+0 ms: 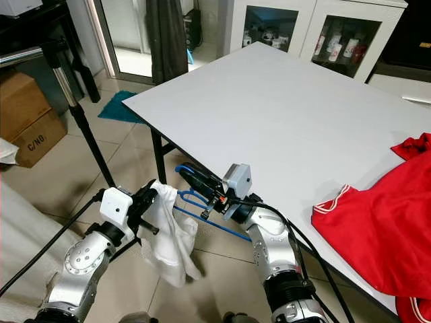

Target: Hang hanger

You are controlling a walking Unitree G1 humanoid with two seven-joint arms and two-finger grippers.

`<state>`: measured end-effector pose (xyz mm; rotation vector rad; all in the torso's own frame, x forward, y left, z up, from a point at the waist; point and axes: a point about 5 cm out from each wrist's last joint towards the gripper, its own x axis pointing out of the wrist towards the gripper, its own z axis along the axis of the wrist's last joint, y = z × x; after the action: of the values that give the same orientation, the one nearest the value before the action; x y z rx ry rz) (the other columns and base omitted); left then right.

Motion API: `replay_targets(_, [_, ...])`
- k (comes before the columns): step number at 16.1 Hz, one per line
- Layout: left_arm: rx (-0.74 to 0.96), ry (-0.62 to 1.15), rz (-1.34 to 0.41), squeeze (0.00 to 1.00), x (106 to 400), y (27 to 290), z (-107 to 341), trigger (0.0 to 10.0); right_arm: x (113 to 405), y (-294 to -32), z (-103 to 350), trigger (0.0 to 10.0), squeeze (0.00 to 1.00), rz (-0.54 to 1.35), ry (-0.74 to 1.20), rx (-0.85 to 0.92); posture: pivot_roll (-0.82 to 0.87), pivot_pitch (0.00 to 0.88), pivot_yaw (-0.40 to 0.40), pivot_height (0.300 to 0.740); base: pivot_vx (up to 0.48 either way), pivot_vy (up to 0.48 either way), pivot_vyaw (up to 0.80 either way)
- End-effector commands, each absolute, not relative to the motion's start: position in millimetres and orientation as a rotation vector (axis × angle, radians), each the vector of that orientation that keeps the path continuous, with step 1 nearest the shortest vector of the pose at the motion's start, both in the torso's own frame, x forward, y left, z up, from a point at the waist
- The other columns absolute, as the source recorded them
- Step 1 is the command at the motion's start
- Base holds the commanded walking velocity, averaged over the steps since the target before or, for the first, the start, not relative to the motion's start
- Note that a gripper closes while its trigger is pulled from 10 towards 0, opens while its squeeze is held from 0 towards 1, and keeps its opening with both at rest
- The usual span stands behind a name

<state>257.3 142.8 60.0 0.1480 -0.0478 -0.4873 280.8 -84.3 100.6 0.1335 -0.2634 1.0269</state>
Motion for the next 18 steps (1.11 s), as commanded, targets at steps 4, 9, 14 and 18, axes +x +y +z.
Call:
replay_targets(4, [0.184, -0.064, -0.515, 0.0, 258.3, 139.5, 62.0, 10.0, 281.1, -83.5, 103.2, 10.0, 0.0, 1.034, -0.282, 0.117, 0.08, 0.0, 0.004, 0.74, 0.0, 0.0, 0.0])
replay_targets(9, [0.326, -0.056, -0.619, 0.0, 256.6, 141.3, 64.4, 10.0, 281.4, -81.3, 109.1, 10.0, 0.0, 1.065, -0.315, 0.079, 0.08, 0.0, 0.007, 0.74, 0.0, 0.0, 0.0])
replay_targets(14, [0.461, -0.046, -0.7, 0.0, 262.6, 159.9, 76.9, 10.0, 282.0, -77.3, 118.0, 10.0, 0.0, 1.114, -0.353, 0.059, 0.09, 0.0, 0.009, 0.74, 0.0, 0.0, 0.0])
replay_targets(18, [0.454, -0.127, -0.693, 0.0, 272.5, 160.4, 99.7, 10.0, 289.8, -77.6, 119.2, 10.0, 0.0, 1.083, -0.315, 0.208, 0.08, 0.0, 0.012, 0.74, 0.0, 0.0, 0.0])
